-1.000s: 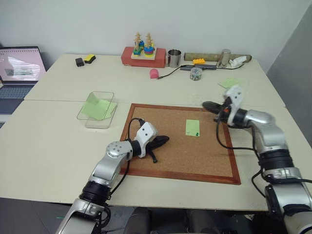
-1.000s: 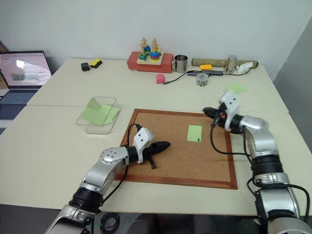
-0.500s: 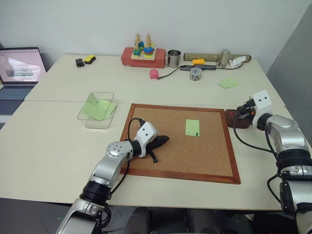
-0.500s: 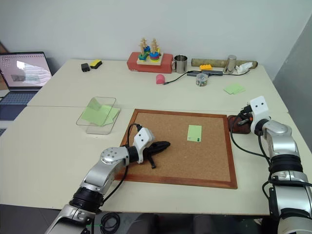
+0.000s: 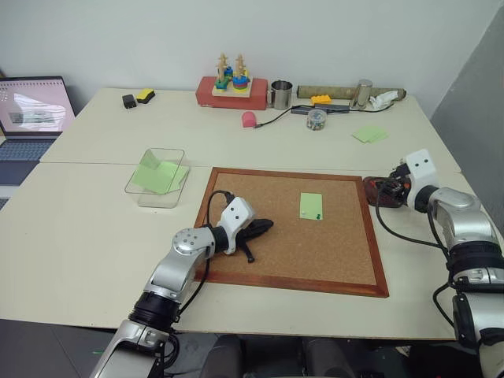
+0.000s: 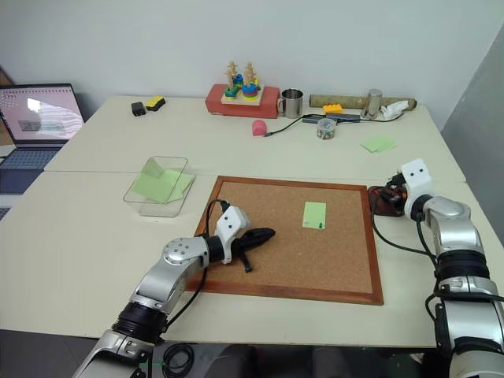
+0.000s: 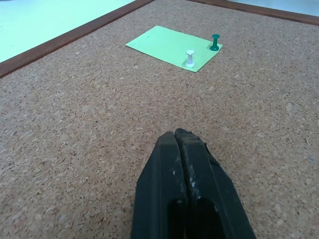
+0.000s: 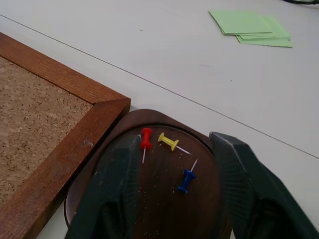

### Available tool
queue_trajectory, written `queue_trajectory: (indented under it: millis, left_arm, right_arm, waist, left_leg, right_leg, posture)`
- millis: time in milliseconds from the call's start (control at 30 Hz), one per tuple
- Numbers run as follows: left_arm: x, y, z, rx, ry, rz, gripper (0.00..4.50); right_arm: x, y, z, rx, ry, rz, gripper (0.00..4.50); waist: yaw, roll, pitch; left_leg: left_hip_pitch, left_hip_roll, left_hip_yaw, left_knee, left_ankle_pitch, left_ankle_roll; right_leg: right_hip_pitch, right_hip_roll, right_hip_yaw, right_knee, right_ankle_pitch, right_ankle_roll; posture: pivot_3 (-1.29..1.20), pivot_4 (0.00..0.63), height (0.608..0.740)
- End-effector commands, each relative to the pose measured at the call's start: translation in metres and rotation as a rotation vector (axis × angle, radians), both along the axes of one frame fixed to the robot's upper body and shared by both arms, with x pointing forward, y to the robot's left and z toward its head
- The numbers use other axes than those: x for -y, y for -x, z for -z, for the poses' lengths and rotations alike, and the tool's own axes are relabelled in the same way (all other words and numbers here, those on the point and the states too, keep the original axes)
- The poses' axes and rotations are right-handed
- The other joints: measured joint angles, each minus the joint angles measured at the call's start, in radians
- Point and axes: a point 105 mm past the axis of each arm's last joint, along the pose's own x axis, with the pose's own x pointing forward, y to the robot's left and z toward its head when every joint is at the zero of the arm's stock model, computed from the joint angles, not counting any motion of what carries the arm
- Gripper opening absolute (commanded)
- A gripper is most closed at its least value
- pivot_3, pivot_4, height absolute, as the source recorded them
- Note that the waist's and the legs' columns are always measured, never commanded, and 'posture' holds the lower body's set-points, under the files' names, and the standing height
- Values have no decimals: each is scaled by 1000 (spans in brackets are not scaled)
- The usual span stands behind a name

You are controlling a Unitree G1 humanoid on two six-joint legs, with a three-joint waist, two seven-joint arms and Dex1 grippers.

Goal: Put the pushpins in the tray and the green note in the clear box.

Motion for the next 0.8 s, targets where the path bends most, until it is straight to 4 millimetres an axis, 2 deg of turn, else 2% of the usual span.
queue_trajectory:
  millis: [33,200,400,800]
  left_arm:
    - [-6,2,21,-60,-55,-21,0]
    - [-6,2,21,-63,-55,-19,0]
    - [-7,3,21,-66,-58,-17,0]
    - [-8,2,20,-62,-67,-18,0]
  right_arm:
    - [-16,15,-35,90,-33,-156,2877]
    - [-50,45,-36,93,-72,-346,2877]
    - [-88,71,-19,111,-60,-490,2877]
    - [-131,72,26,41,-79,-599,2877]
  waist:
    - [1,0,0]
    - [1,0,0]
    - [2,0,0]
    - [1,0,0]
  left_leg:
    - [0,0,0,0,0,0]
    - [0,0,-2,0,0,0]
    - [0,1,-2,0,0,0]
    - [0,1,-2,0,0,0]
  right_leg:
    - [0,0,0,0,0,0]
    - [1,0,-2,-1,-2,4]
    - [2,0,-2,-3,-3,5]
    - [2,0,-2,-4,-3,5]
  posture:
    - [0,150,740]
    - [0,150,740]
    - [0,150,740]
    - [0,150,740]
